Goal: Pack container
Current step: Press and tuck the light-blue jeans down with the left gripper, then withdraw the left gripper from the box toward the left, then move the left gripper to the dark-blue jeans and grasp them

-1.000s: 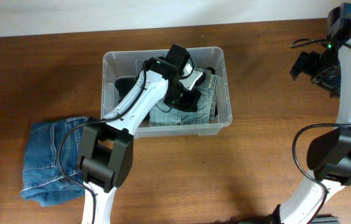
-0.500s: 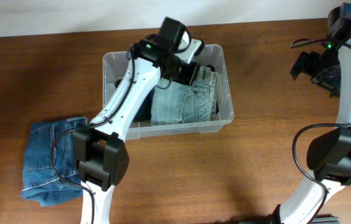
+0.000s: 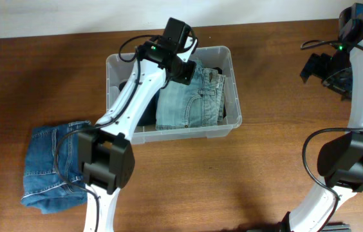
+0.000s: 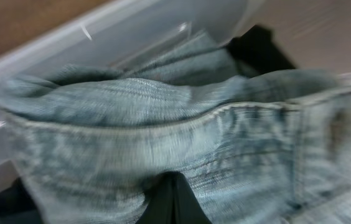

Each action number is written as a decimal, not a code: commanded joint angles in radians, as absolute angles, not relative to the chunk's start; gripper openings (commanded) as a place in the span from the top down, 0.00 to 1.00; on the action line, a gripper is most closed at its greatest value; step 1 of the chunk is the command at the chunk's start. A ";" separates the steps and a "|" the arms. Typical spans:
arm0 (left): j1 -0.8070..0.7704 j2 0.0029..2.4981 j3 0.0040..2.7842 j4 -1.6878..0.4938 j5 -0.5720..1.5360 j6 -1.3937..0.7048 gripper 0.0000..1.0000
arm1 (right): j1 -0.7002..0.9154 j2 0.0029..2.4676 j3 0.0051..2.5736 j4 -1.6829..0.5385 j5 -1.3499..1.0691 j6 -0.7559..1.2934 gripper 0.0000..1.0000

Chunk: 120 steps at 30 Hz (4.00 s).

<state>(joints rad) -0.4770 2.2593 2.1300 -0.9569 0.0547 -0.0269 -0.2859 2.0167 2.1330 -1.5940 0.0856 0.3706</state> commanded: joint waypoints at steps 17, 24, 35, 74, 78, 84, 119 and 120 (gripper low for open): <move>-0.468 2.276 2.307 -1.122 -0.010 0.039 0.52 | -0.289 2.019 2.131 -1.595 0.087 0.382 0.02; -0.456 2.169 2.557 -1.375 -0.167 0.039 0.01 | -0.289 2.019 2.131 -1.595 0.087 0.382 0.02; -0.309 1.990 2.606 -1.577 -0.210 -0.047 0.01 | -0.289 2.019 2.131 -1.595 0.087 0.382 0.02; 0.472 1.834 1.852 -1.559 -0.007 -0.320 0.01 | -0.289 2.019 2.131 -1.595 0.087 0.383 0.02; 0.497 1.834 1.708 -1.562 0.010 -0.297 0.01 | -0.289 2.019 2.131 -1.595 0.087 0.382 0.02; 0.498 1.834 1.498 -1.586 0.013 -0.294 0.01 | -0.289 2.019 2.131 -1.595 0.087 0.382 0.01; 0.498 1.832 1.161 -0.572 0.434 -0.415 0.03 | -0.289 2.019 2.131 -1.595 0.087 0.383 0.02; 0.498 1.830 1.170 -0.578 0.464 -0.400 0.04 | -0.289 2.019 2.131 -1.595 0.087 0.382 0.01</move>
